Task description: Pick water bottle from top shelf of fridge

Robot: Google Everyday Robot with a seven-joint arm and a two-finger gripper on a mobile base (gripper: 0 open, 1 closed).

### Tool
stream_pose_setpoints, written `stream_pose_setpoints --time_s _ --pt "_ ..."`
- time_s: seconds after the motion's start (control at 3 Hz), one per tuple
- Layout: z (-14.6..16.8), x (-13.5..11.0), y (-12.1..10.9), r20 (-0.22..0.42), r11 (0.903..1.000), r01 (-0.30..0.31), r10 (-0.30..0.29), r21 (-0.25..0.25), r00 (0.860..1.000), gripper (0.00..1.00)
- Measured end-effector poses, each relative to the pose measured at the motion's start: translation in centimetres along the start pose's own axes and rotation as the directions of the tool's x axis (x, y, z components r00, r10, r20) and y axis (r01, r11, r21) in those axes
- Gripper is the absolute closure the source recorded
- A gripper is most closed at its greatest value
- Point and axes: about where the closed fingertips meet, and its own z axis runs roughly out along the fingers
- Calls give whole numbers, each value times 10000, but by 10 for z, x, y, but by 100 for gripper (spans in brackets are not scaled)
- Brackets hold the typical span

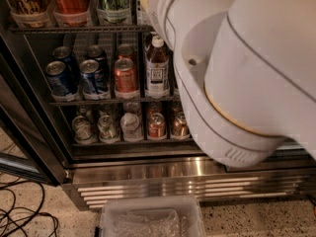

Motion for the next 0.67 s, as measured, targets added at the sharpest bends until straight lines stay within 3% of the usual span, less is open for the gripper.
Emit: stream_pose_setpoints --time_s 0.33,0.67 --pt "-26 14 -18 -753 9948 879 -840 507 9936 100" --pt "-26 14 -18 -752 9948 880 -840 506 9936 100"
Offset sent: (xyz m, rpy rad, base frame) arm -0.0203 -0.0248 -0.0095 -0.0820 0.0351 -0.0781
